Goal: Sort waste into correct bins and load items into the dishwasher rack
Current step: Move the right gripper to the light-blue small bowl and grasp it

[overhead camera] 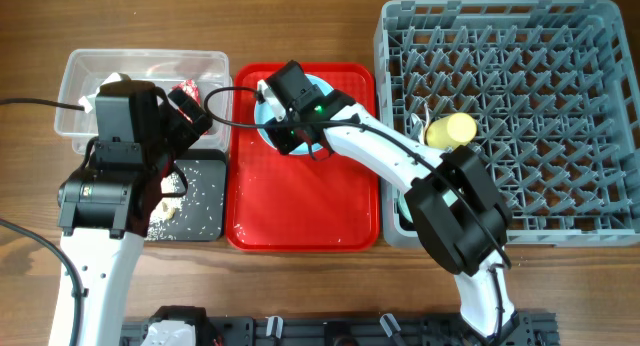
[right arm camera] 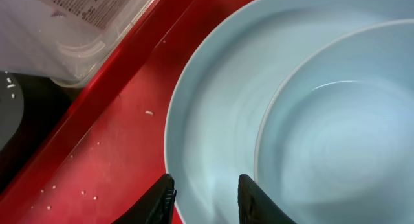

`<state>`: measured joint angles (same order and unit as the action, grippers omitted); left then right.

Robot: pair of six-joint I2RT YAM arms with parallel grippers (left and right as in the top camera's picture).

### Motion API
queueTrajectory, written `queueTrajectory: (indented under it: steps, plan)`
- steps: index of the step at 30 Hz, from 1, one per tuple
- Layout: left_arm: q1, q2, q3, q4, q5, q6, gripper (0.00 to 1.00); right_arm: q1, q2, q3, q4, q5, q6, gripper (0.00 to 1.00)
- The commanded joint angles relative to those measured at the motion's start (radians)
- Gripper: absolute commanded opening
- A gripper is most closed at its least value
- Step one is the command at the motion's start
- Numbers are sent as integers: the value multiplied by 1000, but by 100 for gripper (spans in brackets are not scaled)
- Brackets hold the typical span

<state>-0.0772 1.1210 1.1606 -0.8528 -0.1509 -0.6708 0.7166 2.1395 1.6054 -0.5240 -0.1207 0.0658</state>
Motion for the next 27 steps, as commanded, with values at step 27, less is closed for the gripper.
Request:
queueTrajectory:
  steps: [27]
  plan:
    - [3, 0, 15, 3, 5, 12, 100, -35, -2, 17, 23, 76, -40, 33]
